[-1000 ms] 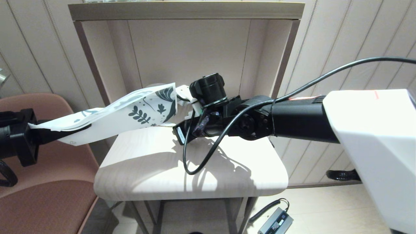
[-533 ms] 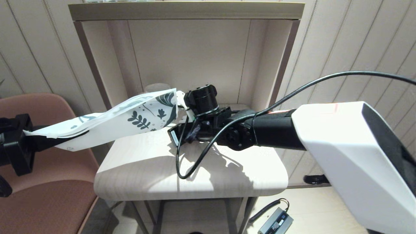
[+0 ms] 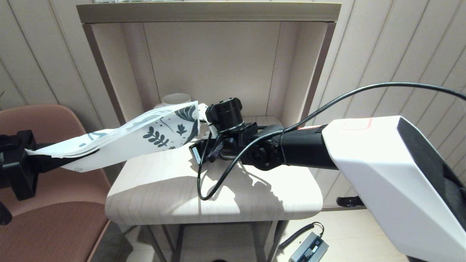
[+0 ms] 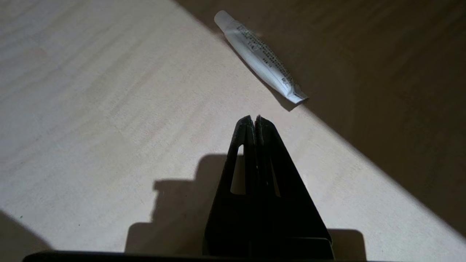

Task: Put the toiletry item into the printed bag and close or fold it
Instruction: Pick up the toothpaste

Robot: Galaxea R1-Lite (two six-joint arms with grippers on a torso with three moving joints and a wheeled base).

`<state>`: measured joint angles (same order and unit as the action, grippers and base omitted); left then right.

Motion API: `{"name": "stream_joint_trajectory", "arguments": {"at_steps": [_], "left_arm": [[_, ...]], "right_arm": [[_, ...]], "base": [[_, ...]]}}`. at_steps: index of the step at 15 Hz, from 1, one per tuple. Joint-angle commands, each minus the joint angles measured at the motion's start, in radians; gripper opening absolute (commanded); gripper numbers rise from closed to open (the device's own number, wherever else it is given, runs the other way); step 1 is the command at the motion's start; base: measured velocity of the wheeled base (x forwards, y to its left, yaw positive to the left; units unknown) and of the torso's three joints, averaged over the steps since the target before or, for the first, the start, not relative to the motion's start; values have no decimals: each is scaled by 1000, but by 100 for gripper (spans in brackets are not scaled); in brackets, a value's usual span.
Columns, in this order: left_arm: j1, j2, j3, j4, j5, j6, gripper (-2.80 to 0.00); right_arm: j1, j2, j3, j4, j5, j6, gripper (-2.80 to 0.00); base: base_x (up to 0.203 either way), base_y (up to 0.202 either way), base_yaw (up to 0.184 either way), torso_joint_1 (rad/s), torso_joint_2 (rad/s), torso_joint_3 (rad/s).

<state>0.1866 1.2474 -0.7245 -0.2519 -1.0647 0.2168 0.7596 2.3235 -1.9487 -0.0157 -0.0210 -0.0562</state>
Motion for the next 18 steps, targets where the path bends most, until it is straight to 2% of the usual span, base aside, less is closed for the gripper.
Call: {"name": "stream_joint_trajectory", "arguments": {"at_steps": [1,6,7,9,13,18], "left_arm": [[1,-3,8,-4,-6,2,-280],[1,-17,11,0,-9,1,-280],[0,-16,11,0,-9,1,-280],[0,-23,12,2,-9,-1,-280],[-1,-31,10,2,-9,0,-280],[-1,-66,31,6,-11,-1,-280]], "right_arm": [[10,-52,9,-6,-3,-1,-280],[12,-74,6,59,-4,-2,-280],[11,-69,5,56,-5,-2,0],[10,-73,-2,41,-1,-5,0],[6,-20,-1,-120,-4,-3,0],[-5,86,-3,-147,1,-1,0]], "base": [[0,0,0,0,0,0],[0,0,0,0,0,0],[0,0,0,0,0,0],[0,0,0,0,0,0],[0,0,0,0,0,0],[0,0,0,0,0,0]]}}
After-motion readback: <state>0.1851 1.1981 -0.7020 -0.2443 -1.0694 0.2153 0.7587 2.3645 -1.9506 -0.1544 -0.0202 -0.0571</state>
